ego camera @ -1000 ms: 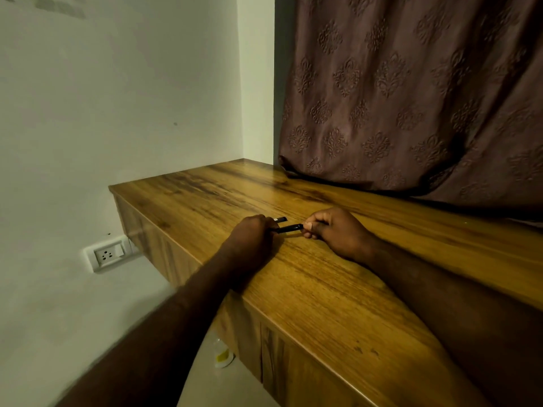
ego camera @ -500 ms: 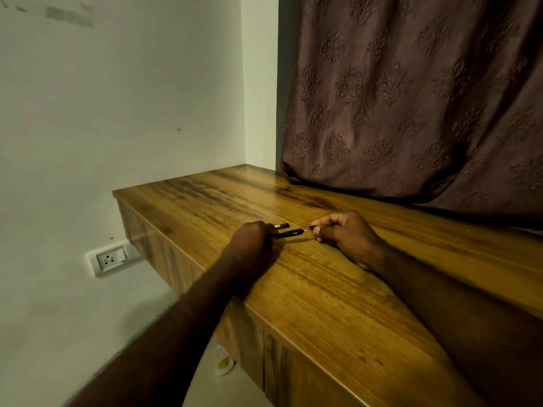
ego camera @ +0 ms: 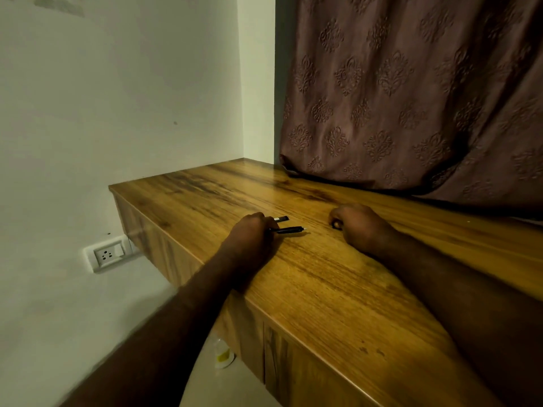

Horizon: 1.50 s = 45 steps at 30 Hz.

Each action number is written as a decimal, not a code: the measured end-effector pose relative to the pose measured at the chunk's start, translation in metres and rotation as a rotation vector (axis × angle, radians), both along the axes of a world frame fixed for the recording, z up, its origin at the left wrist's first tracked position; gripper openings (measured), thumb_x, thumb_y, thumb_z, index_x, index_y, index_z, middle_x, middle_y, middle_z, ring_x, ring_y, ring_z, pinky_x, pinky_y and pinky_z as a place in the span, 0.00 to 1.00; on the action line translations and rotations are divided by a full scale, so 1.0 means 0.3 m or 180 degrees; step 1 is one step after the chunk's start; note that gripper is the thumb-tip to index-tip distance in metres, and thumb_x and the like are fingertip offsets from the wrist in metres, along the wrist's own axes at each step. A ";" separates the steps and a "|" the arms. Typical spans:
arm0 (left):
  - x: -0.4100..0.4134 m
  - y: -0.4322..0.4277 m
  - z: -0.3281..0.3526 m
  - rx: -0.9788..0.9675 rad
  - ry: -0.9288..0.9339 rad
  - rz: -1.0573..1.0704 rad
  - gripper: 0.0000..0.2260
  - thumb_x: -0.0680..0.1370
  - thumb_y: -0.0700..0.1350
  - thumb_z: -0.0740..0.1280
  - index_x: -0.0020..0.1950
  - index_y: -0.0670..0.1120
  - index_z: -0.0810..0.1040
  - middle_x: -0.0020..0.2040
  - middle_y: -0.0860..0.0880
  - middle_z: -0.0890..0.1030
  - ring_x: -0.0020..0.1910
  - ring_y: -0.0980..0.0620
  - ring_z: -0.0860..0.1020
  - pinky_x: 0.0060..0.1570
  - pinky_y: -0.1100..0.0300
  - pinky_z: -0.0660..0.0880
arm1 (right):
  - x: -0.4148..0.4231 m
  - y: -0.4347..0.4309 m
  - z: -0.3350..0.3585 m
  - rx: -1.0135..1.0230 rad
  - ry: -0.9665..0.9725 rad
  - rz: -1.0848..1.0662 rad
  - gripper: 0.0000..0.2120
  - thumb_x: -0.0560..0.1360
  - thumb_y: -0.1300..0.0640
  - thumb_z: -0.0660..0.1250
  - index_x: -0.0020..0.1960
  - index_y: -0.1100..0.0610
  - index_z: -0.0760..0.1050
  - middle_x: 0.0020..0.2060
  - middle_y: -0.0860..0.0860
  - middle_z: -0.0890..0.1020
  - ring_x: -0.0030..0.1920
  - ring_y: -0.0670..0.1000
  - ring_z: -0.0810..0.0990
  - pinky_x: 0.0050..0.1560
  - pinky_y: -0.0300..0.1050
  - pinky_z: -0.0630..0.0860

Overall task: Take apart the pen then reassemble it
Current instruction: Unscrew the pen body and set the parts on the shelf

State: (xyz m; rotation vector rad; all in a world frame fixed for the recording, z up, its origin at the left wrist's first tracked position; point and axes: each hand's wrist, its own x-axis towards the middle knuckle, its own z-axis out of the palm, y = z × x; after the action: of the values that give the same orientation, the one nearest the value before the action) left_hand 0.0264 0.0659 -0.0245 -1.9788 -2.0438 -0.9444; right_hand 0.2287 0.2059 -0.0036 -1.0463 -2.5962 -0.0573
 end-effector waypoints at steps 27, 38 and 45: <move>0.003 -0.002 0.004 -0.0089 0.0083 0.0022 0.10 0.76 0.48 0.64 0.54 0.47 0.80 0.48 0.44 0.78 0.45 0.50 0.74 0.43 0.57 0.72 | -0.058 0.000 -0.032 -0.0491 0.0815 -0.0006 0.09 0.75 0.57 0.67 0.53 0.55 0.82 0.53 0.53 0.82 0.54 0.53 0.78 0.52 0.43 0.72; 0.005 -0.005 0.003 -0.0064 0.0089 0.0035 0.09 0.76 0.48 0.65 0.53 0.47 0.80 0.48 0.44 0.78 0.45 0.50 0.75 0.43 0.56 0.73 | -0.055 0.004 -0.032 -0.0548 0.1477 -0.0267 0.10 0.75 0.66 0.61 0.50 0.55 0.77 0.43 0.55 0.81 0.38 0.52 0.77 0.34 0.43 0.71; 0.004 -0.004 0.004 -0.0100 0.0069 0.0021 0.10 0.76 0.48 0.65 0.54 0.47 0.80 0.48 0.44 0.78 0.46 0.49 0.75 0.44 0.57 0.72 | -0.058 0.005 -0.037 -0.0697 0.1369 -0.0030 0.17 0.70 0.74 0.57 0.49 0.57 0.77 0.40 0.53 0.79 0.44 0.54 0.79 0.42 0.46 0.76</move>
State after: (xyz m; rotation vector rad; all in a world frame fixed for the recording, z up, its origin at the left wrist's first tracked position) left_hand 0.0277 0.0649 -0.0233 -1.9876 -2.0650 -0.8909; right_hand 0.2114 0.2075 -0.0146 -1.0109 -2.2386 0.4130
